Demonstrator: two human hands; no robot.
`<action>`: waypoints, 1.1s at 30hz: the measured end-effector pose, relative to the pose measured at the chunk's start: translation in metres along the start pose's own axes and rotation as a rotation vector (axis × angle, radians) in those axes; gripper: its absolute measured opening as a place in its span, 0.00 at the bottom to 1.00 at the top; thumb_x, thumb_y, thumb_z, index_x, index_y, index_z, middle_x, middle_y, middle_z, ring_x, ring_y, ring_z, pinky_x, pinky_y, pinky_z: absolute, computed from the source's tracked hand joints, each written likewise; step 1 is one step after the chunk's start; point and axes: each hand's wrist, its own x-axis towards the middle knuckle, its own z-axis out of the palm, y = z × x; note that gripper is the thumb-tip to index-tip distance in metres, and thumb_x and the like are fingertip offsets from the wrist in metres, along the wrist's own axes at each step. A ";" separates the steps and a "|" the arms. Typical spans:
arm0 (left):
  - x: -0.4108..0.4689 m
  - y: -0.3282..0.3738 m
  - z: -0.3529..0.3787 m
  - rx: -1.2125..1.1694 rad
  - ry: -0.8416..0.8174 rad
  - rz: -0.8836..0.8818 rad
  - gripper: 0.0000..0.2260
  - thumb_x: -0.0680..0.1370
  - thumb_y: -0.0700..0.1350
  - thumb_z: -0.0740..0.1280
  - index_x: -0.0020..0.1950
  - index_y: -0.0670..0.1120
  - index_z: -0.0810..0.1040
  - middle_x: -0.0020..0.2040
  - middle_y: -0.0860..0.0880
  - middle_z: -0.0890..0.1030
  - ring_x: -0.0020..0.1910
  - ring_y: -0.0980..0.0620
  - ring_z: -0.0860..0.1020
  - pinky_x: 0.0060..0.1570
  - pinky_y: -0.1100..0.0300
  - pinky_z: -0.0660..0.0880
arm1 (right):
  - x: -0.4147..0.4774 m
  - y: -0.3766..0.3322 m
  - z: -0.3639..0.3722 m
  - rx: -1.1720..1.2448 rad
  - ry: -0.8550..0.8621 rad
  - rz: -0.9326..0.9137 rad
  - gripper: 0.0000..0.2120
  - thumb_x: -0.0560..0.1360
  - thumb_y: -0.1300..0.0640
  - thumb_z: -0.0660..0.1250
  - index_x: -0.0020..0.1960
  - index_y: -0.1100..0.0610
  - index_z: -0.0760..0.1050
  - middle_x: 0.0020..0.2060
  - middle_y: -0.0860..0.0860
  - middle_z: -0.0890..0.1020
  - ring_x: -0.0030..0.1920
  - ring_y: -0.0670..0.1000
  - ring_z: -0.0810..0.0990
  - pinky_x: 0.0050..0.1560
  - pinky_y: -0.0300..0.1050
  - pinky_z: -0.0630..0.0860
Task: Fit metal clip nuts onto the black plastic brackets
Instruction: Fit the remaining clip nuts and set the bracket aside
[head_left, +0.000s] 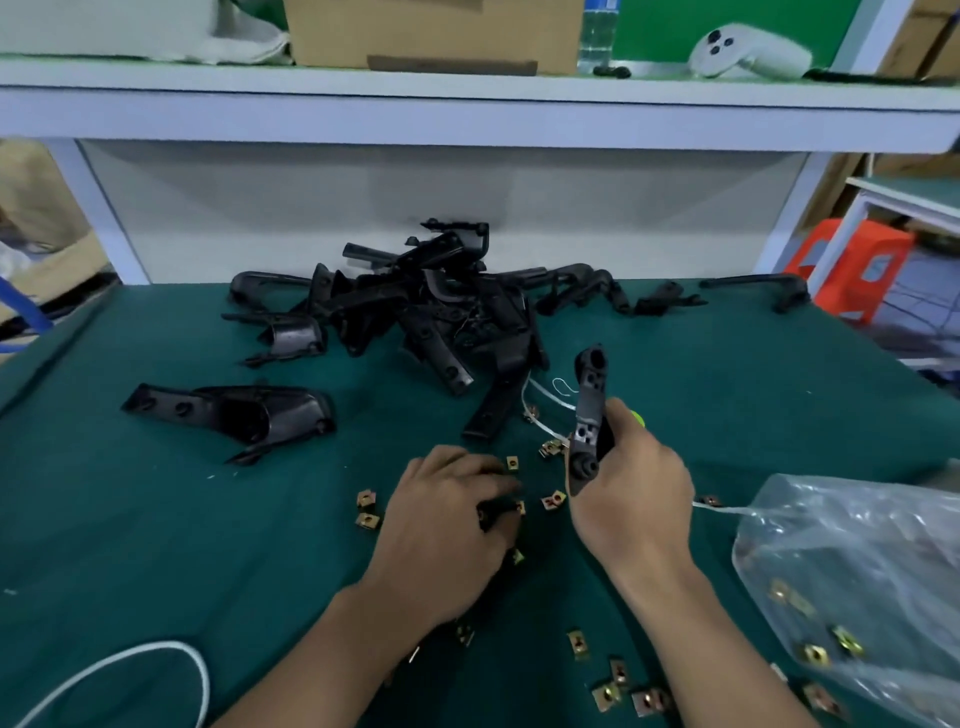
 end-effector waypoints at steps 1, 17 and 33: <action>0.001 0.003 0.003 0.019 -0.027 0.015 0.13 0.76 0.55 0.69 0.60 0.59 0.84 0.61 0.63 0.81 0.63 0.59 0.70 0.63 0.62 0.64 | -0.001 -0.002 0.000 0.004 -0.006 -0.013 0.06 0.74 0.50 0.55 0.45 0.48 0.69 0.35 0.52 0.78 0.34 0.63 0.72 0.36 0.51 0.65; -0.007 0.020 -0.010 -0.421 0.240 -0.411 0.11 0.76 0.44 0.70 0.33 0.52 0.82 0.28 0.59 0.82 0.30 0.61 0.81 0.32 0.67 0.76 | -0.006 -0.001 0.006 -0.137 0.019 -0.048 0.10 0.70 0.53 0.76 0.45 0.52 0.76 0.31 0.52 0.78 0.28 0.44 0.57 0.40 0.45 0.62; 0.002 0.002 -0.010 -0.990 0.176 -0.408 0.08 0.79 0.30 0.68 0.46 0.41 0.80 0.42 0.46 0.88 0.44 0.50 0.87 0.43 0.65 0.80 | -0.001 0.002 0.012 -0.302 -0.074 -0.062 0.09 0.69 0.56 0.74 0.43 0.48 0.74 0.30 0.48 0.77 0.30 0.52 0.63 0.45 0.46 0.63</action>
